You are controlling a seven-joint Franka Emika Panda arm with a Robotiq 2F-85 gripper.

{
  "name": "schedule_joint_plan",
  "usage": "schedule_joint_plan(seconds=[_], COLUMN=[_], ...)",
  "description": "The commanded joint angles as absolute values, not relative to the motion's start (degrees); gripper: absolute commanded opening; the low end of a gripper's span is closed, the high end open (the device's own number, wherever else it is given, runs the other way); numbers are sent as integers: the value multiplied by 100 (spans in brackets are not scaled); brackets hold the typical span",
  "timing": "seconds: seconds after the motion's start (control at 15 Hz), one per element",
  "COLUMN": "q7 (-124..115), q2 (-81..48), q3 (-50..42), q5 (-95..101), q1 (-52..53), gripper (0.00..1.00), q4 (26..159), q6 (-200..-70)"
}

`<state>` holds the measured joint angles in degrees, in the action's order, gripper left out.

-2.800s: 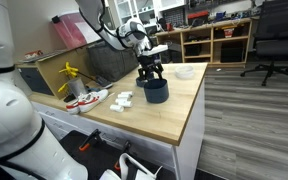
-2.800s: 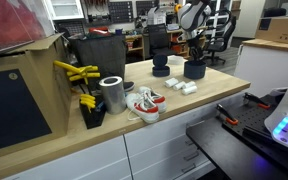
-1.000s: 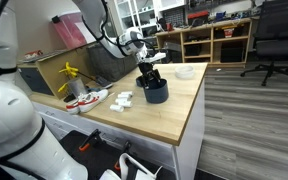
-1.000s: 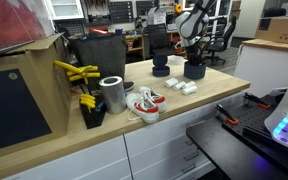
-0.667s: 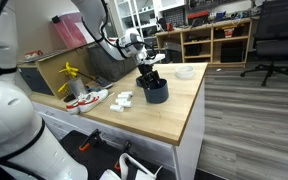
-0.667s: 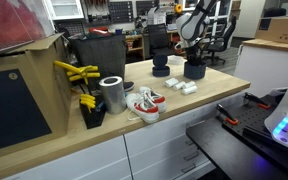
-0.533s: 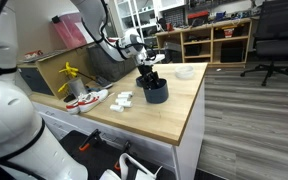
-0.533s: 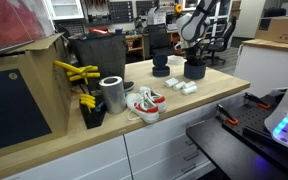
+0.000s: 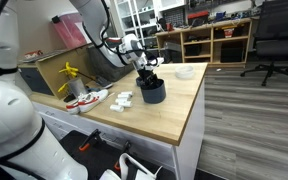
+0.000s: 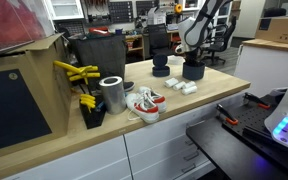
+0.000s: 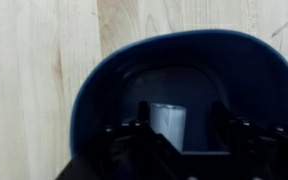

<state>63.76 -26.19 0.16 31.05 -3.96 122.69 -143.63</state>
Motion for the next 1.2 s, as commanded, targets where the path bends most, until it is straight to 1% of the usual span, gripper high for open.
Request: schedule_joint_plan(seconds=[0.0,0.07,0.27,0.33,0.47,1.13], q7=[6268,6272,6278,6273,6253,6080], q2=[-2626,-2629,-2636,-2630,-2609,-2155], q3=[-133,-142,-178,-197,-232,-357], q5=[3357,3379,3430,3453,3492,3524], q1=[-313,-323,-339,-339,-339,-342], gripper=[41,34,9,3,0,0], q4=[12487,12516,12580,12580,12602,12880], q6=[-14788,-14841,-14947,-14967,-14995,-15365])
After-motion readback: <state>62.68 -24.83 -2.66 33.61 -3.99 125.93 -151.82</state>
